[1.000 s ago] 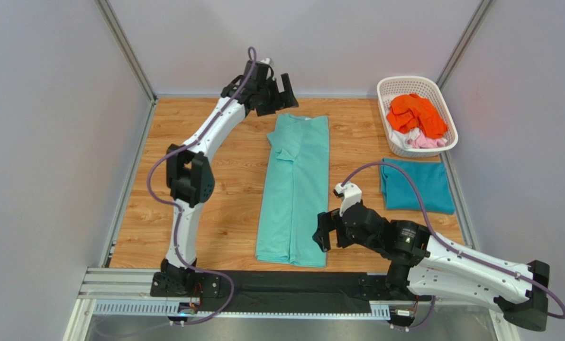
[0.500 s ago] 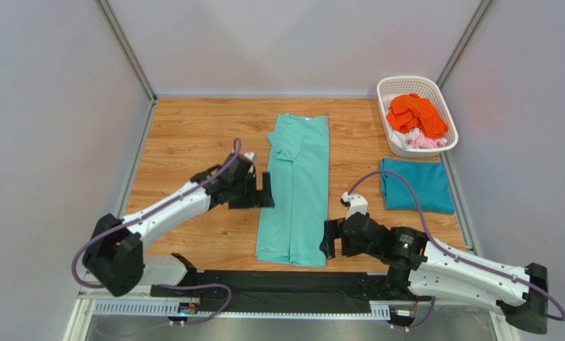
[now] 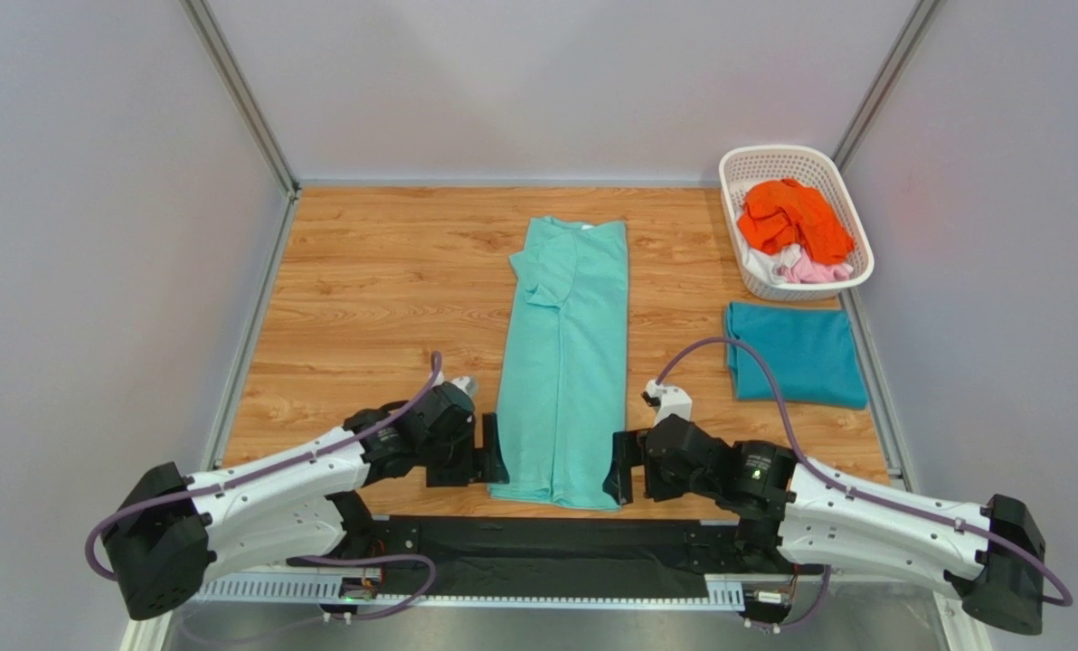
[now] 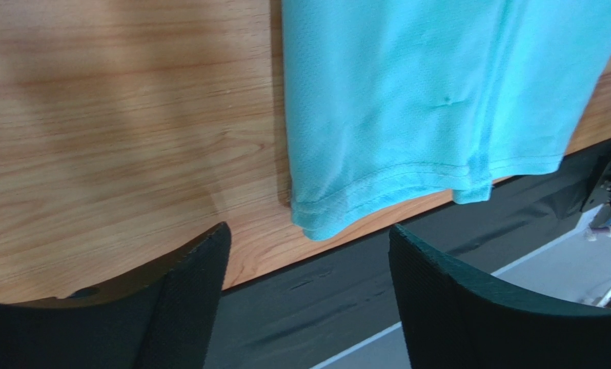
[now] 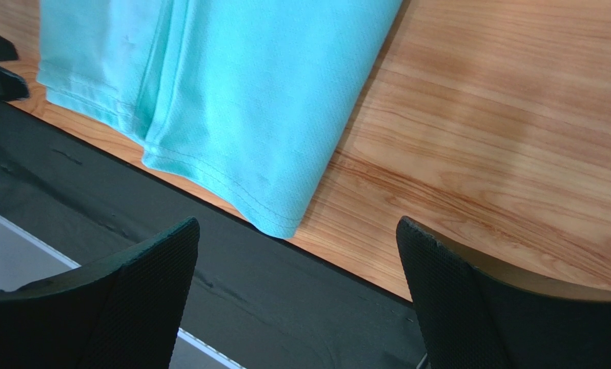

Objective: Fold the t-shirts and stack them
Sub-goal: Fold the tshirt

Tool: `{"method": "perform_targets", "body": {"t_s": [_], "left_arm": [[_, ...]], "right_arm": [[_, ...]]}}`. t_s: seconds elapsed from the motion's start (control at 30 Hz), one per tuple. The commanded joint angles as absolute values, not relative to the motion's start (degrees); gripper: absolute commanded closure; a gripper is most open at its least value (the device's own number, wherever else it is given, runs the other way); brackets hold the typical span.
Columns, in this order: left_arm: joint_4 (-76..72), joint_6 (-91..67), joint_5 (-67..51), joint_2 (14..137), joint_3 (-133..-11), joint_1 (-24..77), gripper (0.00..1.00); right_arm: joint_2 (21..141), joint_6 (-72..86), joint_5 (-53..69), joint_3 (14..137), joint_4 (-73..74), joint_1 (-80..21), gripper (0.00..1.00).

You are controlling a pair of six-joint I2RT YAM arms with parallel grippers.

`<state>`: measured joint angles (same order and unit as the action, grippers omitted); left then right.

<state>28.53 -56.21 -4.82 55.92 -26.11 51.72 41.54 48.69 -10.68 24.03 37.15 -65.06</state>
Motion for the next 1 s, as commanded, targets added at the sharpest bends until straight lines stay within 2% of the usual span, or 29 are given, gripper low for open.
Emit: {"method": "perform_targets", "body": {"t_s": [0.0, 0.07, 0.1, 0.37, 0.4, 0.47, 0.5, 0.57, 0.6, 0.7, 0.8, 0.83, 0.9, 0.97], "left_arm": [[26.6, -60.0, -4.8, 55.8, -24.9, 52.5, 0.21], [26.0, -60.5, -4.8, 56.2, -24.0, 52.8, 0.25], [25.7, -60.6, -5.0, 56.5, -23.8, 52.8, 0.3], [22.5, -59.9, -6.5, 58.2, -22.7, 53.1, 0.45], [22.2, -59.8, -6.8, 58.4, -22.5, 53.2, 0.51], [20.7, -59.8, -7.4, 59.5, -22.1, 53.3, 0.54], [19.6, -59.9, -7.9, 60.6, -21.8, 53.5, 0.63], [15.4, -60.0, -10.6, 62.2, -21.4, 53.8, 0.69], [14.7, -60.1, -11.2, 64.0, -21.6, 53.9, 0.8], [14.6, -60.3, -11.5, 65.5, -22.2, 54.5, 0.94], [15.0, -60.8, -11.3, 64.8, -21.6, 54.8, 0.96], [15.3, -61.1, -11.1, 64.4, -21.3, 54.8, 0.96], [15.6, -61.6, -10.7, 63.3, -20.5, 54.8, 0.97], [15.6, -62.0, -10.5, 62.3, -19.7, 54.9, 0.97]], "right_arm": [[41.9, 50.0, -10.2, 24.6, 31.6, -65.0, 0.0], [42.6, 50.4, -9.4, 24.6, 30.9, -65.0, 0.0], [43.4, 50.7, -8.8, 24.4, 30.6, -65.0, 0.0], [46.8, 53.7, -5.4, 21.7, 25.6, -65.0, 0.02], [47.4, 53.9, -4.6, 21.5, 25.3, -65.0, 0.02], [47.9, 54.6, -3.7, 21.0, 24.3, -65.0, 0.03], [48.2, 54.8, -3.3, 20.5, 24.1, -64.9, 0.04], [48.4, 55.8, -3.3, 19.8, 23.3, -65.0, 0.05], [48.4, 56.1, -3.2, 19.2, 23.0, -65.0, 0.06], [47.9, 57.0, -2.3, 18.1, 22.8, -65.0, 0.11], [47.6, 58.6, -2.6, 17.0, 22.6, -65.0, 0.17], [47.4, 58.6, -2.9, 16.4, 22.5, -65.0, 0.24], [47.1, 59.1, -3.4, 15.9, 22.7, -65.0, 0.31], [47.1, 59.4, -3.6, 15.6, 22.6, -65.0, 0.44]]}}
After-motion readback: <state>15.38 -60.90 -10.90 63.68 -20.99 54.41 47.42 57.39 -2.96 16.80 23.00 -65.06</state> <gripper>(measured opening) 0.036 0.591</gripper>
